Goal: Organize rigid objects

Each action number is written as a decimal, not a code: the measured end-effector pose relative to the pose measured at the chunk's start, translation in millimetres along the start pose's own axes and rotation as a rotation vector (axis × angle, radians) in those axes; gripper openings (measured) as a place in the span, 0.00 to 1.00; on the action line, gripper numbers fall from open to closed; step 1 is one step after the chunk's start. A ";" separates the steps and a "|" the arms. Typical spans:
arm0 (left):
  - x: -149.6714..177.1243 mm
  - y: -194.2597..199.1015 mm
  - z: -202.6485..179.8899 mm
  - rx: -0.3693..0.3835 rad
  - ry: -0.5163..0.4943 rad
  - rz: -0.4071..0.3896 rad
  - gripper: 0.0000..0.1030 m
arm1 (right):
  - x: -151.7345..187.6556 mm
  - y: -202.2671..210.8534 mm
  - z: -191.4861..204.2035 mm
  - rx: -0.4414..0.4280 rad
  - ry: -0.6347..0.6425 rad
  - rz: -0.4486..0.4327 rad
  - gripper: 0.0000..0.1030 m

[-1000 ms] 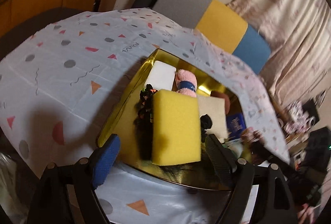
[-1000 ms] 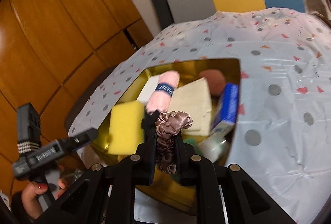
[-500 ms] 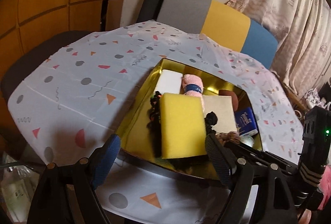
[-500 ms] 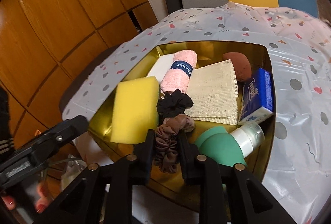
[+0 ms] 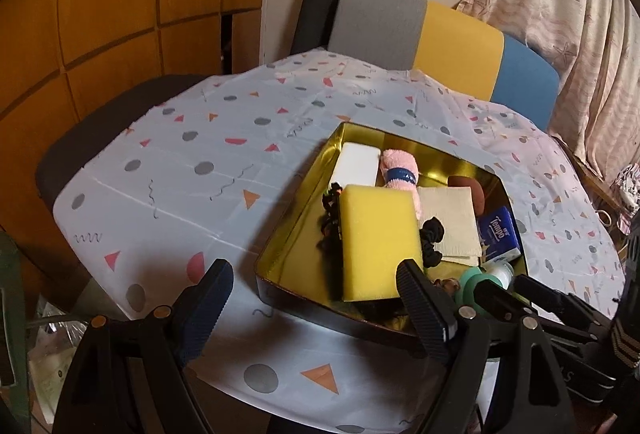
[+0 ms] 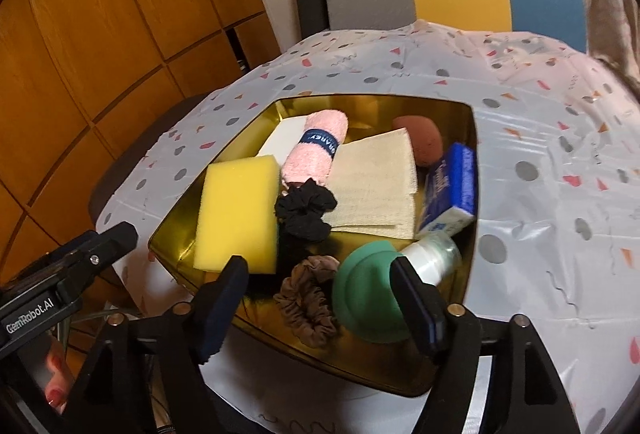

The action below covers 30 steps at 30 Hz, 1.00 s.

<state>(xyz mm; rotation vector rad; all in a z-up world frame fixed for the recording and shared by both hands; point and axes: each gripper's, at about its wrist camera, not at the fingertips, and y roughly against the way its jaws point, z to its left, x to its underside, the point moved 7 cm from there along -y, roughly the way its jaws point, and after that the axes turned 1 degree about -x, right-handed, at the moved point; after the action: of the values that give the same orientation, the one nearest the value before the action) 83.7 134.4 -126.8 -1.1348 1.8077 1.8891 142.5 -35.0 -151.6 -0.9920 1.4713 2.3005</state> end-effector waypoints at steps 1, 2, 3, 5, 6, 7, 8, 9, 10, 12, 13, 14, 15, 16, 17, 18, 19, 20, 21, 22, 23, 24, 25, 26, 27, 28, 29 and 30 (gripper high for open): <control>-0.8 2.4 -0.9 -0.007 -0.005 -0.009 0.82 | -0.8 2.5 -0.5 0.015 0.004 -0.003 0.78; -1.4 3.7 -1.8 -0.013 -0.010 -0.014 0.82 | -1.5 4.3 -0.9 0.024 0.006 -0.006 0.79; -2.0 4.8 -2.4 -0.020 -0.016 -0.016 0.82 | -2.3 6.3 -1.3 0.034 0.008 -0.011 0.82; -3.6 6.1 -3.2 -0.042 -0.028 -0.020 0.82 | -3.9 9.9 -1.5 0.047 0.011 -0.017 0.87; -4.1 7.0 -3.2 -0.057 -0.033 -0.022 0.82 | -4.4 11.1 -1.7 0.053 0.011 -0.019 0.90; -4.6 8.3 -2.9 -0.073 -0.036 -0.027 0.82 | -5.1 12.3 -2.1 0.060 0.010 -0.021 0.92; -4.9 9.6 -2.6 -0.087 -0.040 -0.032 0.82 | -5.7 13.3 -2.6 0.069 0.009 -0.023 0.93; -5.3 10.7 -1.9 -0.102 -0.043 -0.037 0.82 | -6.0 13.7 -2.5 0.075 0.009 -0.023 0.96; -5.9 11.6 -1.4 -0.116 -0.047 -0.042 0.82 | -6.4 14.3 -3.3 0.085 0.007 -0.022 0.98; -7.2 14.7 -1.2 -0.139 -0.055 -0.054 0.82 | -6.5 15.7 -4.8 0.101 0.003 -0.025 1.00; -7.6 15.7 -1.1 -0.149 -0.059 -0.057 0.82 | -6.8 16.4 -5.4 0.110 0.002 -0.027 1.00; -8.2 17.2 -0.9 -0.161 -0.062 -0.062 0.82 | -7.6 17.7 -6.3 0.124 0.001 -0.029 1.00; -8.6 18.3 -1.0 -0.172 -0.065 -0.066 0.82 | -8.4 18.7 -6.9 0.134 -0.001 -0.031 1.00; -8.8 19.0 -1.1 -0.179 -0.066 -0.065 0.82 | -9.4 19.9 -7.9 0.146 -0.004 -0.034 1.00; -9.5 19.1 -1.5 -0.183 -0.068 -0.062 0.82 | -11.1 21.1 -9.3 0.165 -0.008 -0.038 1.00; -10.4 19.0 -1.6 -0.188 -0.069 -0.059 0.82 | -12.9 23.0 -10.7 0.190 -0.014 -0.043 1.00; -11.4 18.2 -1.6 -0.192 -0.068 -0.053 0.82 | -14.4 24.8 -12.3 0.211 -0.019 -0.049 1.00; -12.3 17.6 -1.7 -0.191 -0.067 -0.047 0.82 | -16.9 27.7 -15.2 0.243 -0.027 -0.056 1.00; -13.3 17.1 -2.5 -0.190 -0.065 -0.042 0.82 | -18.6 29.7 -17.5 0.266 -0.035 -0.059 1.00; -14.9 16.5 -3.3 -0.189 -0.062 -0.033 0.81 | -19.9 31.2 -19.5 0.278 -0.044 -0.058 1.00; -15.7 16.3 -4.6 -0.185 -0.062 -0.029 0.78 | -21.5 33.2 -21.4 0.291 -0.057 -0.056 1.00; -17.0 16.1 -6.2 -0.177 -0.062 -0.025 0.76 | -23.7 36.0 -23.3 0.304 -0.077 -0.055 1.00; -18.5 16.2 -8.3 -0.167 -0.064 -0.018 0.73 | -26.5 39.7 -24.5 0.322 -0.095 -0.059 1.00; -18.5 15.8 -10.2 -0.162 -0.066 -0.011 0.73 | -28.4 42.9 -24.7 0.335 -0.107 -0.059 1.00; -18.7 15.7 -12.3 -0.157 -0.073 -0.002 0.73 | -30.1 45.3 -24.4 0.343 -0.114 -0.054 1.00; -18.5 15.9 -14.0 -0.154 -0.079 0.002 0.73 | -31.7 47.5 -23.1 0.340 -0.112 -0.055 1.00; -18.1 16.2 -14.8 -0.155 -0.084 0.002 0.73 | -32.2 48.5 -21.8 0.337 -0.108 -0.056 1.00; -17.5 17.2 -15.6 -0.159 -0.091 -0.002 0.72 | -32.9 49.7 -20.8 0.337 -0.103 -0.059 1.00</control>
<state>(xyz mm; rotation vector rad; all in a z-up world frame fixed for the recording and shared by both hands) 88.5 122.2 -100.8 -1.0813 1.6329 2.0785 149.4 -71.2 -100.4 -0.7974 1.6876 1.9433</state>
